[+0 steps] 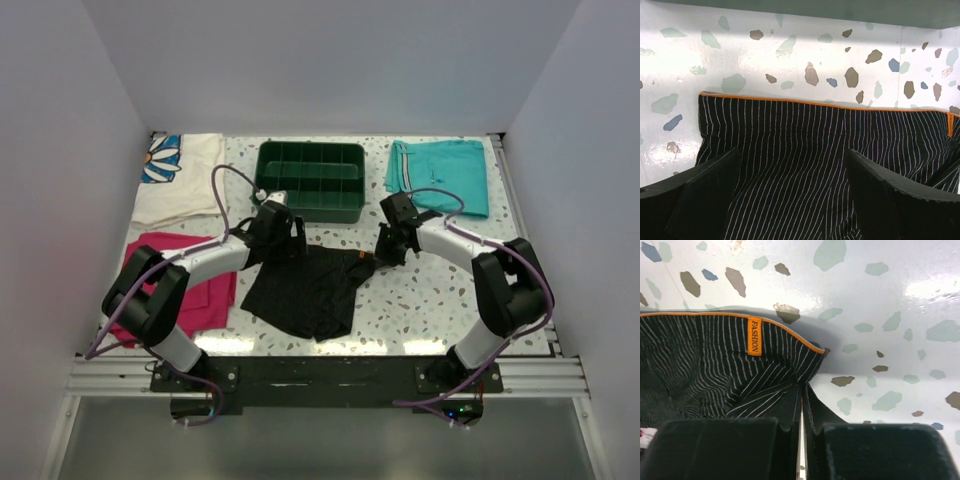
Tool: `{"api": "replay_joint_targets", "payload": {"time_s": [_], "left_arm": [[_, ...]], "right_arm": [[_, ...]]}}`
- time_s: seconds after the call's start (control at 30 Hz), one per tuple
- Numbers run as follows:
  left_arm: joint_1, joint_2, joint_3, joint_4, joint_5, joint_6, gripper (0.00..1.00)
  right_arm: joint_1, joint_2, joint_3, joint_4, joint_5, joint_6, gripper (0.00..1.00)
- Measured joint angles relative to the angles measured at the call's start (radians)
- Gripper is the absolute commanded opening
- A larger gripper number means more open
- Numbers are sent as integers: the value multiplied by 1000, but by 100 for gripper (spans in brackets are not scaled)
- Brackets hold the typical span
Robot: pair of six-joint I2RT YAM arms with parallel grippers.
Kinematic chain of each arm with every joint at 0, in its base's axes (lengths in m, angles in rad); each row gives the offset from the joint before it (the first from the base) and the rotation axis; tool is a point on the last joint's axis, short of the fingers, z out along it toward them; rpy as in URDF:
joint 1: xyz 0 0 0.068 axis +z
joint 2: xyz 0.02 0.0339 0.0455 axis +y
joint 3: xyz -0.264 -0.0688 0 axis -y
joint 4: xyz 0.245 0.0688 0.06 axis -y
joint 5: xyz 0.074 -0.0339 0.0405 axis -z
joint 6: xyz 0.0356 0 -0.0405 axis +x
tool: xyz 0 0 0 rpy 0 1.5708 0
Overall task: Roll the underwear
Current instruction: Flatten out the underwear at the center of the board.
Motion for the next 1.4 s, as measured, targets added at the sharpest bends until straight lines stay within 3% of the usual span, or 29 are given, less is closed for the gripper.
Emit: {"api": "replay_joint_targets", "payload": {"time_s": [0.47,0.53,0.67,0.73,0.8,0.9,1.07,1.27,1.4], "left_arm": [[32,38,-48,113,32,2,91],[32,44,-48,130,35,2,91],[32,49,-48,146,33,8,91],[33,49,-48,145,27,10,91],[33,49,-48,146,24,12,91],[33,47,-48,143,23,18,91],[33,24,-48,104,23,32,91],[34,-1,-16,50,21,48,91],[36,-31,-8,29,12,60,91]], "right_arm": [[-3,50,198,-150,290,-272,2],[-3,88,204,-154,332,-301,12],[-3,141,204,-185,435,-339,22],[-5,141,204,-200,467,-345,38],[-9,122,204,-211,477,-339,38],[-10,39,182,-205,435,-326,41],[19,-152,109,-171,216,-278,43],[235,-49,133,-161,88,-217,42],[303,14,130,-162,44,-179,42]]}}
